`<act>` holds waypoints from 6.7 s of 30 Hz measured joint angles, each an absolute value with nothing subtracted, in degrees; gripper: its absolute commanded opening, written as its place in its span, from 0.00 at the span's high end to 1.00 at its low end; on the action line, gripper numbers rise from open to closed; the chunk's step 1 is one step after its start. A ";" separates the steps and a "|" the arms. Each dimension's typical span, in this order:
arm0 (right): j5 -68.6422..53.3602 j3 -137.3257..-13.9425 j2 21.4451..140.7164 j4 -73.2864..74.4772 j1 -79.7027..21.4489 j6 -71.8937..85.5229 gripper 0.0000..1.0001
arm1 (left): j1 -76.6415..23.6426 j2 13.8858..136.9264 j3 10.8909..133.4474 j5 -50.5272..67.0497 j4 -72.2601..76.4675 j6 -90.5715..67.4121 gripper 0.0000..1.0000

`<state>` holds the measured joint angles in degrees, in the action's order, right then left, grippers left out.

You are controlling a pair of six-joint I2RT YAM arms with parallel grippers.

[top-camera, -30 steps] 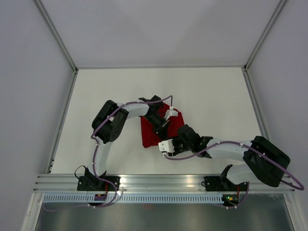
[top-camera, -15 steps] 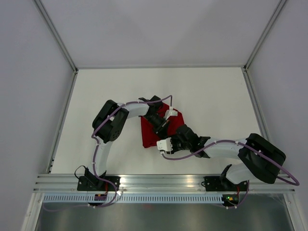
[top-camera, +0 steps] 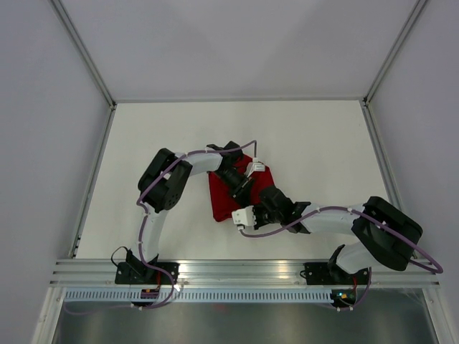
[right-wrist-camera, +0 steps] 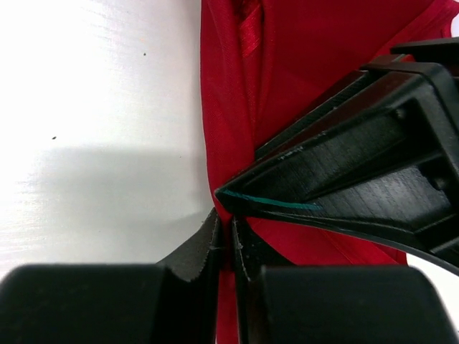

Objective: Fold the napkin, place the utensils inside, and roll it up
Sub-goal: Roll the napkin with the utensil

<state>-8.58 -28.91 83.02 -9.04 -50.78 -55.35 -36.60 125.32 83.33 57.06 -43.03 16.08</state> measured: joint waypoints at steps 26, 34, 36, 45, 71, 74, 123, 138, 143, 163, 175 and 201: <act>-27.33 -52.42 95.48 23.14 -37.50 -55.55 0.96 | -28.84 93.34 57.21 26.96 -8.21 -12.14 0.63; -34.46 -66.08 106.10 36.51 -33.43 -57.36 0.96 | -30.20 71.09 37.58 7.55 14.92 -17.63 0.55; -36.29 -69.71 108.95 40.62 -32.64 -58.02 0.97 | -33.21 68.03 33.69 3.05 19.00 -15.81 0.52; -42.48 -81.30 119.02 55.68 -30.17 -59.59 0.96 | -48.95 64.12 27.77 -11.49 31.59 0.69 0.43; -46.37 -89.19 127.37 67.85 -29.08 -59.22 0.98 | -65.76 81.89 31.57 -12.73 26.39 31.59 0.39; -46.44 -89.21 127.50 68.25 -29.08 -59.22 0.98 | -65.76 85.06 32.34 -11.31 25.80 32.91 0.39; -46.83 -90.11 122.89 66.54 -25.50 -54.19 0.47 | -55.81 97.97 43.97 7.55 14.06 30.35 0.98; -47.00 -74.89 100.79 39.81 -9.78 -40.38 0.49 | -48.16 97.84 45.34 24.23 9.37 18.96 0.98; -45.74 -60.25 86.48 30.28 -9.43 -40.73 0.46 | -45.10 98.35 46.24 31.75 5.67 15.92 0.98; -24.99 -30.20 65.28 7.97 -42.37 -46.98 0.47 | -38.83 111.48 58.50 53.25 -9.30 9.78 0.98; -14.15 -25.82 67.92 -0.45 -52.31 -48.38 0.47 | -38.26 115.92 63.37 57.32 -17.56 8.58 0.98; -9.34 -28.21 77.62 -1.28 -55.29 -48.29 0.92 | -37.56 120.16 68.58 59.48 -25.26 6.46 0.94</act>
<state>-9.34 -28.21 77.62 -1.28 -55.29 -48.29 -37.56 120.16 68.58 59.48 -25.26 6.46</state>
